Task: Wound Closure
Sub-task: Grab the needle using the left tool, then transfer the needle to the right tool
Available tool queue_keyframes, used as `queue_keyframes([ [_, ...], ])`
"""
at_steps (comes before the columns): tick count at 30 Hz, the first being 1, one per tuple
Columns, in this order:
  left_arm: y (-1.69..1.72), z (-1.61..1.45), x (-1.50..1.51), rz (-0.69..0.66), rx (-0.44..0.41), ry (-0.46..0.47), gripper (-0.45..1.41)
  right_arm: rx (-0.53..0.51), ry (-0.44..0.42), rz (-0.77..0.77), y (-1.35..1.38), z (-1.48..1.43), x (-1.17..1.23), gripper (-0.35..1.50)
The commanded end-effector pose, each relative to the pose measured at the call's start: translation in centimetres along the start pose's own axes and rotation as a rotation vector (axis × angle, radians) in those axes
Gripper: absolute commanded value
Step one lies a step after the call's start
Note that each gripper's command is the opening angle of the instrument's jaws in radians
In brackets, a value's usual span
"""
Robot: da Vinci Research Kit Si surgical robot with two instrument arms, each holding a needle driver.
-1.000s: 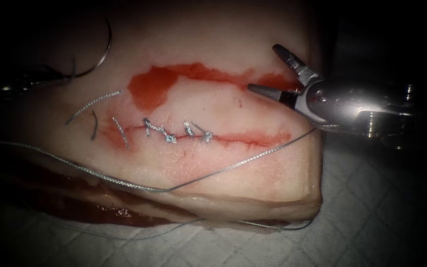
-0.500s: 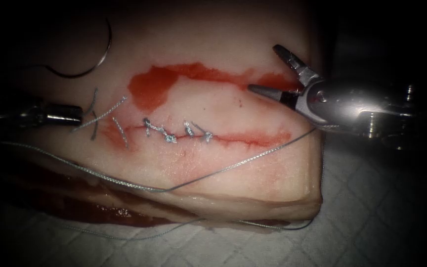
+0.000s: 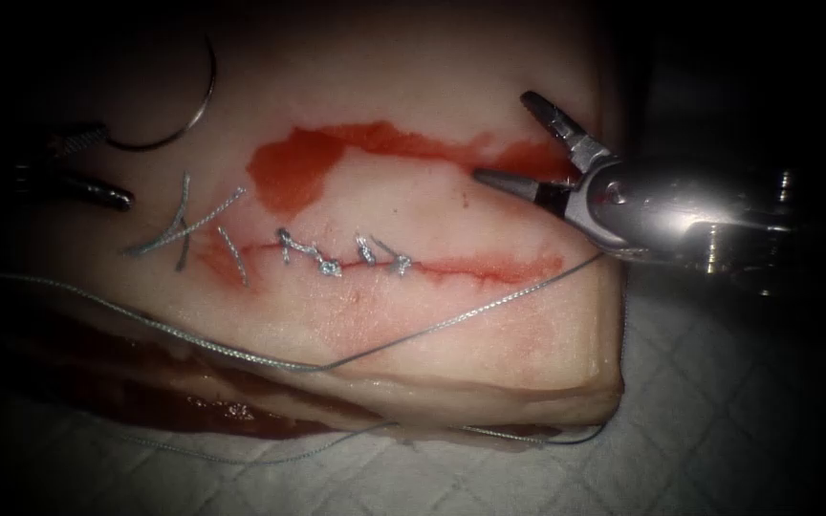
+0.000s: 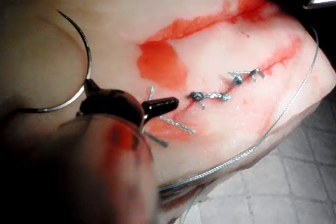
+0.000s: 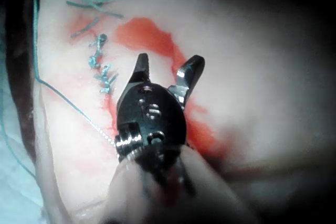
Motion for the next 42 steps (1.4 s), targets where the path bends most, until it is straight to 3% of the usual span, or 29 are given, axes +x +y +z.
queue_keyframes([
  [1, 0.02, 0.12, 0.0, -0.005, -0.012, -0.007, 0.14, -0.001, -0.004, 0.005, 0.03, 0.1, 0.0, 1.03],
  [2, 0.04, 0.17, -0.02, 0.002, -0.046, -0.014, 0.1, -0.001, -0.004, 0.006, 0.03, 0.1, 0.0, 1.02],
  [4, 0.07, 0.27, -0.05, 0.106, -0.098, 0.013, 0.42, -0.002, -0.004, 0.006, 0.03, 0.1, -0.01, 1.02],
  [5, 0.08, 0.34, -0.06, 0.187, -0.128, 0.037, 0.49, -0.003, -0.004, 0.007, 0.03, 0.09, -0.02, 1.02],
  [6, 0.09, 0.39, -0.05, 0.271, -0.15, 0.065, 0.44, -0.003, -0.004, 0.008, 0.03, 0.09, -0.02, 1.03],
  [8, 0.1, 0.51, 0.01, 0.408, -0.196, 0.137, -0.06, -0.004, -0.003, 0.009, 0.04, 0.08, -0.04, 1.03],
  [9, 0.11, 0.56, 0.04, 0.429, -0.217, 0.175, -0.16, -0.004, -0.002, 0.01, 0.04, 0.08, -0.05, 1.03],
  [11, 0.15, 0.67, 0.11, 0.458, -0.253, 0.25, 0.02, -0.003, -0.001, 0.011, 0.05, 0.09, -0.06, 1.03],
  [13, 0.2, 0.78, 0.17, 0.489, -0.274, 0.309, -0.03, -0.002, -0.001, 0.011, 0.06, 0.09, -0.06, 1.05],
  [14, 0.22, 0.83, 0.18, 0.483, -0.283, 0.322, 0.09, -0.004, -0.002, 0.01, 0.06, 0.1, -0.06, 1.05],
  [15, 0.25, 0.87, 0.18, 0.478, -0.293, 0.326, 0.34, -0.007, -0.004, 0.01, 0.07, 0.1, -0.06, 1.05],
  [16, 0.28, 0.92, 0.18, 0.472, -0.295, 0.326, 0.41, -0.007, -0.004, 0.01, 0.07, 0.1, -0.06, 1.05],
  [17, 0.3, 0.95, 0.18, 0.469, -0.293, 0.325, 0.31, -0.007, -0.004, 0.01, 0.07, 0.1, -0.06, 1.05],
  [18, 0.33, 0.98, 0.18, 0.468, -0.29, 0.323, 0.02, -0.007, -0.004, 0.01, 0.07, 0.1, -0.06, 1.07],
  [19, 0.35, 1.0, 0.18, 0.456, -0.295, 0.323, -0.06, -0.007, -0.004, 0.01, 0.07, 0.1, -0.06, 1.07],
  [20, 0.37, 1.01, 0.18, 0.444, -0.3, 0.326, 0.0, -0.007, -0.004, 0.01, 0.07, 0.1, -0.06, 1.07],
  [21, 0.38, 1.04, 0.17, 0.431, -0.303, 0.329, 0.19, -0.007, -0.004, 0.01, 0.07, 0.1, -0.06, 1.07],
  [25, 0.39, 1.04, 0.18, 0.348, -0.333, 0.317, 0.24, -0.01, -0.006, 0.01, 0.07, 0.1, -0.06, 1.08],
  [30, 0.4, 1.11, 0.23, 0.225, -0.39, 0.308, -0.01, -0.012, -0.007, 0.01, 0.07, 0.1, -0.06, 1.08],
  [33, 0.44, 1.17, 0.33, 0.153, -0.375, 0.338, -0.45, -0.012, -0.007, 0.01, 0.07, 0.1, -0.06, 1.08],
  [36, 0.44, 1.17, 0.42, 0.1, -0.347, 0.358, -0.45, -0.012, -0.007, 0.01, 0.08, 0.1, -0.06, 1.08],
  [39, 0.39, 1.08, 0.32, 0.287, -0.288, 0.393, -0.45, -0.013, -0.007, 0.01, 0.08, 0.1, -0.06, 1.08],
  [42, 0.28, 0.96, 0.13, 0.636, -0.246, 0.377, -0.45, -0.014, -0.007, 0.011, 0.06, 0.09, -0.06, 1.1],
])
